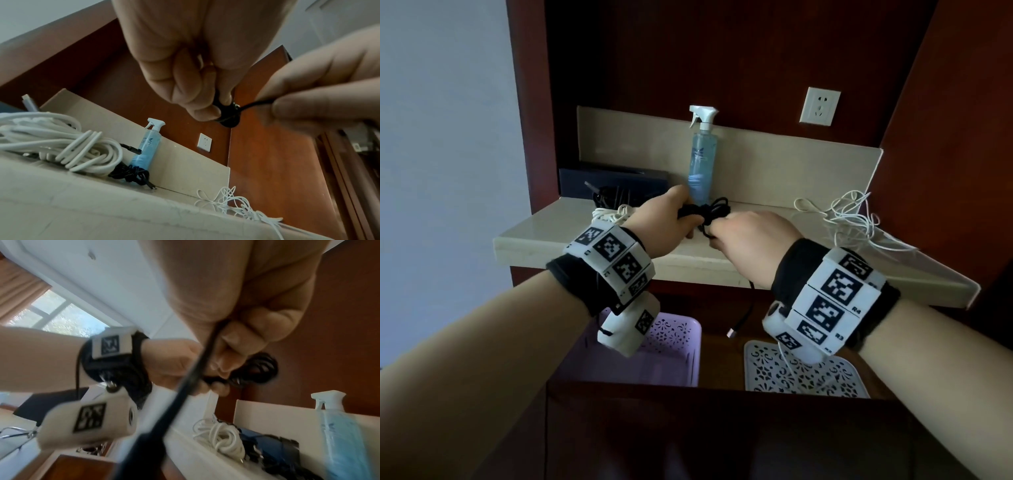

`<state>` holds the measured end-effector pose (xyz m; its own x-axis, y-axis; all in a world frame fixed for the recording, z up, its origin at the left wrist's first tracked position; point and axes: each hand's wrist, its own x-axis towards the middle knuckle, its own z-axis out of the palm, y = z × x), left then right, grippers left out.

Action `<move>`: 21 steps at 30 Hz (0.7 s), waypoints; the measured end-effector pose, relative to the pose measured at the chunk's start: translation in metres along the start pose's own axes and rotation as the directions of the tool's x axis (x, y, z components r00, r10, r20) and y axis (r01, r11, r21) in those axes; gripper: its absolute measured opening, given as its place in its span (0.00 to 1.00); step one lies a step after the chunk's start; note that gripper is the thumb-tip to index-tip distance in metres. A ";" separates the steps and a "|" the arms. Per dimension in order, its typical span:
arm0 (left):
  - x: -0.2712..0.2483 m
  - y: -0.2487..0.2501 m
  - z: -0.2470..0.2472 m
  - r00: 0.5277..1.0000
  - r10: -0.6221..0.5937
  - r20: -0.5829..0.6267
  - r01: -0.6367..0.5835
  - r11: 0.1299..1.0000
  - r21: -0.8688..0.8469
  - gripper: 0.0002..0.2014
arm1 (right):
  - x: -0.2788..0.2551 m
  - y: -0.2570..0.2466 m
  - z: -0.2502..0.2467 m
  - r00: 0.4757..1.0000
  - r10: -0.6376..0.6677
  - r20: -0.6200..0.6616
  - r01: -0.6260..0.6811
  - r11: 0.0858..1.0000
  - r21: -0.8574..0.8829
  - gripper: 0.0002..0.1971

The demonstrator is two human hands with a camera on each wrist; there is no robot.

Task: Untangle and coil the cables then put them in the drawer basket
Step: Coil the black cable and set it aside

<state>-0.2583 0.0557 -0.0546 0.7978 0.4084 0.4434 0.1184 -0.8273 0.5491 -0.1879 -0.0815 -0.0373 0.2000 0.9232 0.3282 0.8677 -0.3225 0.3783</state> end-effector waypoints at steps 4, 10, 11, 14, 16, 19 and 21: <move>-0.005 0.003 0.004 0.984 0.118 0.130 -0.124 0.991 0.043 0.07 | 0.007 0.011 -0.028 0.998 0.001 0.066 -0.003 1.000 0.030 0.12; -0.015 0.006 -0.010 0.904 0.250 0.346 -0.221 0.968 -0.122 0.04 | 0.015 0.030 -0.044 0.983 -0.149 0.104 0.135 0.982 0.129 0.10; -0.017 0.005 -0.012 0.892 0.254 0.375 -0.188 0.961 -0.205 0.03 | 0.015 0.034 -0.045 0.982 -0.168 0.084 0.150 0.972 0.183 0.09; -0.022 0.003 -0.016 0.849 0.354 0.393 -0.077 0.818 -0.571 0.06 | 0.015 0.044 -0.042 0.987 -0.162 -0.007 0.153 0.917 0.368 0.08; -0.021 0.002 -0.017 0.823 0.461 0.334 -0.059 0.653 -0.755 0.09 | 0.015 0.044 -0.035 0.997 -0.070 -0.030 0.075 0.840 0.537 0.09; -0.017 0.005 -0.021 0.877 0.429 0.216 -0.035 0.505 -0.862 0.10 | 0.013 0.034 -0.023 0.999 0.040 -0.037 0.000 0.688 0.726 0.12; -0.013 0.007 -0.023 0.957 0.259 0.128 0.005 0.429 -0.903 0.07 | 0.011 0.027 -0.014 0.996 0.041 -0.073 0.021 0.727 0.686 0.08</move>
<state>-0.2814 0.0541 -0.0401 0.8701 0.1274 0.4761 -0.4795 -0.0045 0.8775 -0.1682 -0.0830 -0.0116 0.2011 0.8915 0.4060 0.9473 -0.0714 -0.3124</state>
